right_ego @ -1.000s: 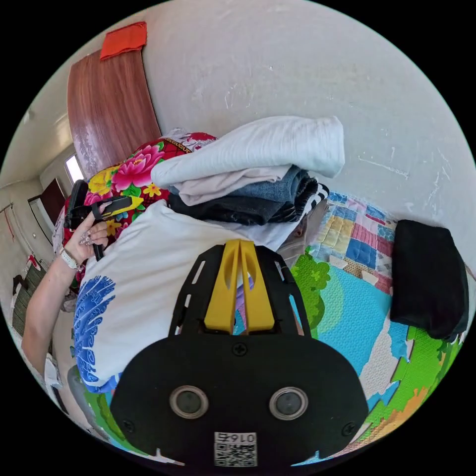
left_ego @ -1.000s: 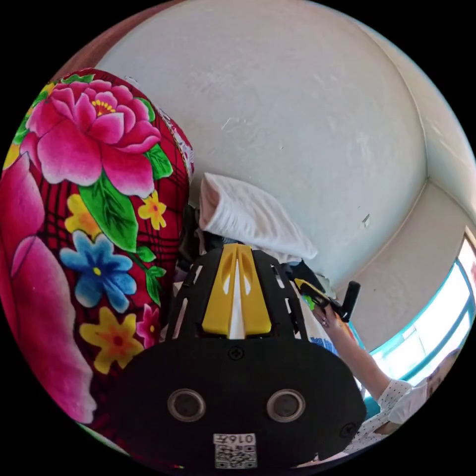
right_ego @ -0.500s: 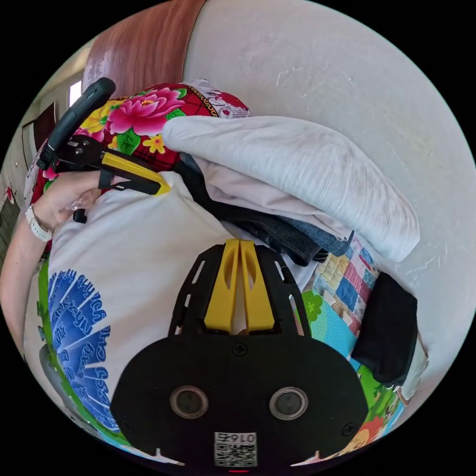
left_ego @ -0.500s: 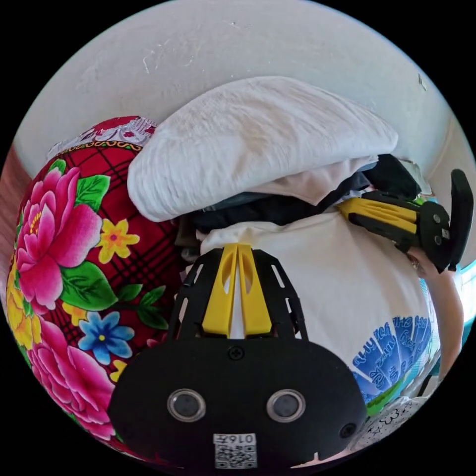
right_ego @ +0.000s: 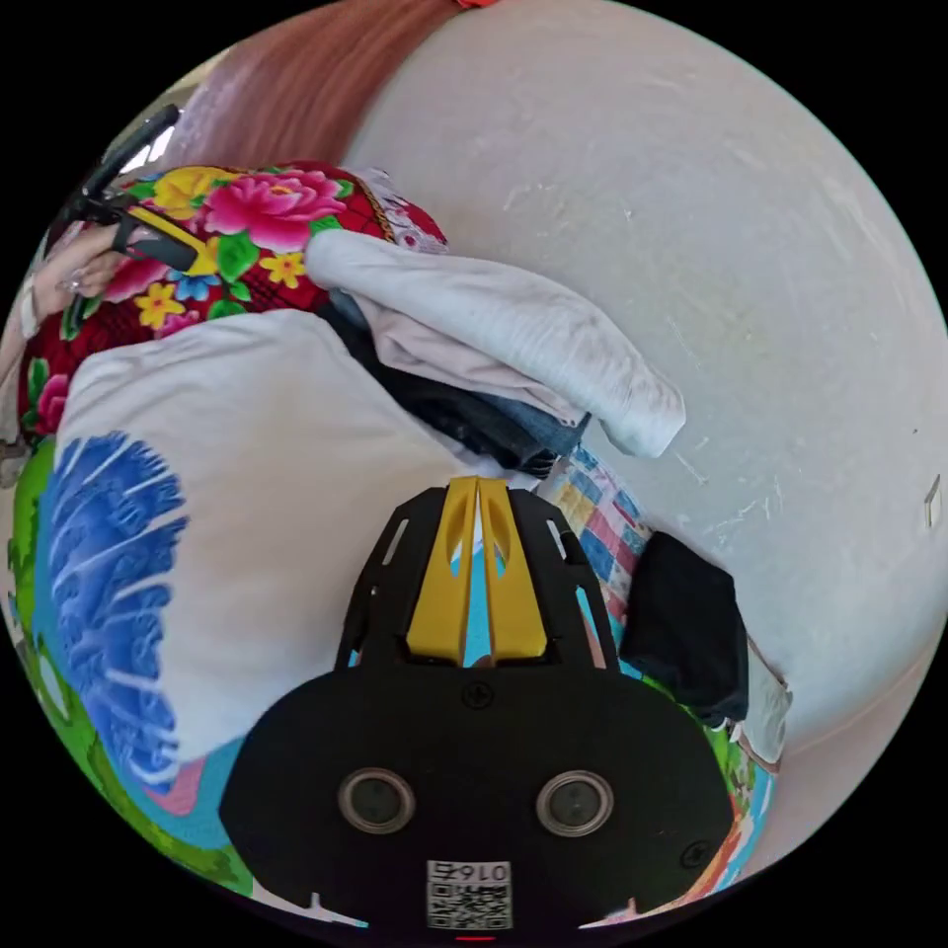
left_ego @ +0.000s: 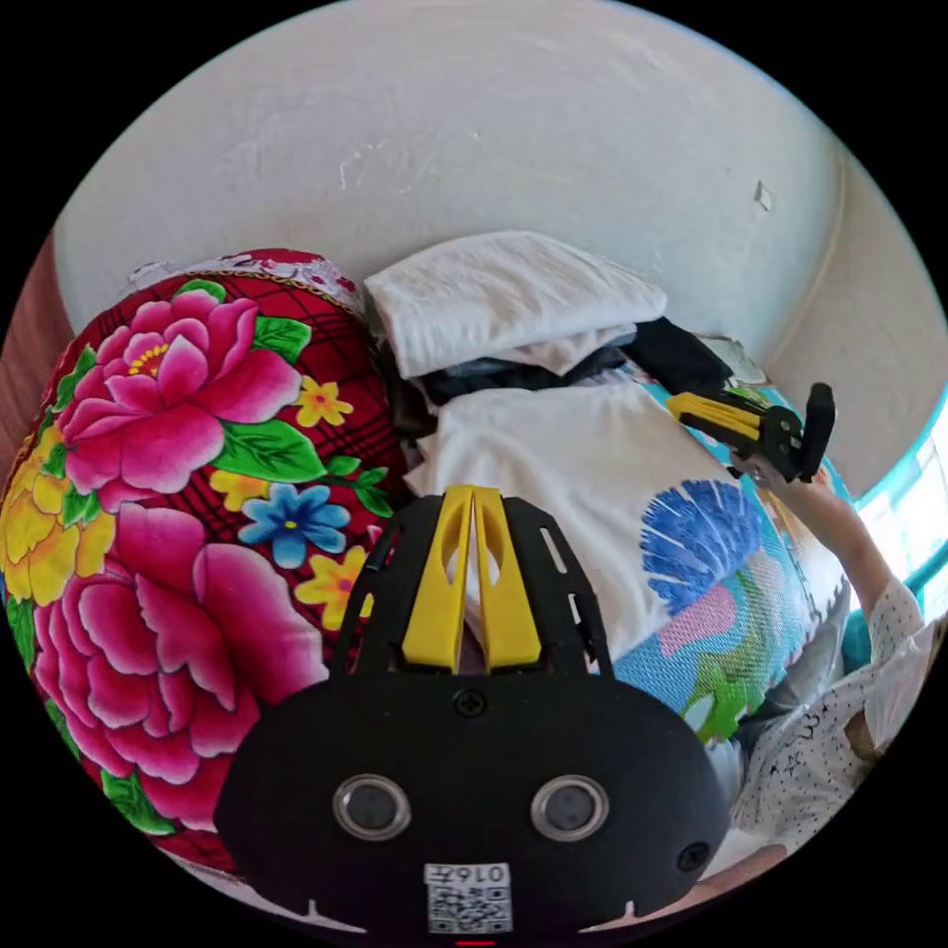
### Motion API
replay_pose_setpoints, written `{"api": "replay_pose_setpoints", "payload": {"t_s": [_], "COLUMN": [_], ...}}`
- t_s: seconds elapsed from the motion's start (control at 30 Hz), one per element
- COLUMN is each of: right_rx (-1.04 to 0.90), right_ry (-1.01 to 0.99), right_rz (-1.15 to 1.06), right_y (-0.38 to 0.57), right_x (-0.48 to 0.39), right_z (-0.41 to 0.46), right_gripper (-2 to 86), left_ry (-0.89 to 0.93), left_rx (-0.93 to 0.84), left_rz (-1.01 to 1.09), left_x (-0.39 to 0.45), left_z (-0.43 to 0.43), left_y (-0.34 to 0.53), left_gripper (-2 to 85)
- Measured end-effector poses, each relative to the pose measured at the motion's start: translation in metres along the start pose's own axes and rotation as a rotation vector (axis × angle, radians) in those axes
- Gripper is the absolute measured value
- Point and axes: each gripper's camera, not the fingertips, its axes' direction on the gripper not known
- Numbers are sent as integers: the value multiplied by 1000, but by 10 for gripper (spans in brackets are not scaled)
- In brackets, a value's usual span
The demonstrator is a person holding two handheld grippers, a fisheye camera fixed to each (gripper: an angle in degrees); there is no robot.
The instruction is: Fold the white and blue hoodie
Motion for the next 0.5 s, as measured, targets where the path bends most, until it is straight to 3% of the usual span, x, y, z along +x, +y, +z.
{"api": "replay_pose_setpoints", "payload": {"t_s": [0.1, 0.13, 0.17, 0.23, 0.5], "right_rx": [114, 87, 63, 31, -133], "right_ry": [-211, -297, -307, -202, -55], "right_rz": [5, -33, -37, -82, 5], "right_y": [26, 33, 36, 52, 114], "right_x": [-15, -25, -29, -40, 5], "right_z": [-49, -58, -61, -71, -86], "right_gripper": [-4, -4, -4, -4, -4], "left_ry": [107, 67, -85, -212, -240], "left_rx": [-43, -99, -179, -186, -120], "left_rz": [84, 95, 95, 126, 11], "left_x": [53, 75, 92, 112, 150], "left_z": [12, 25, 41, 51, 24], "left_y": [19, 26, 34, 49, 85], "left_gripper": [-10, -10, -10, -10, -10]}}
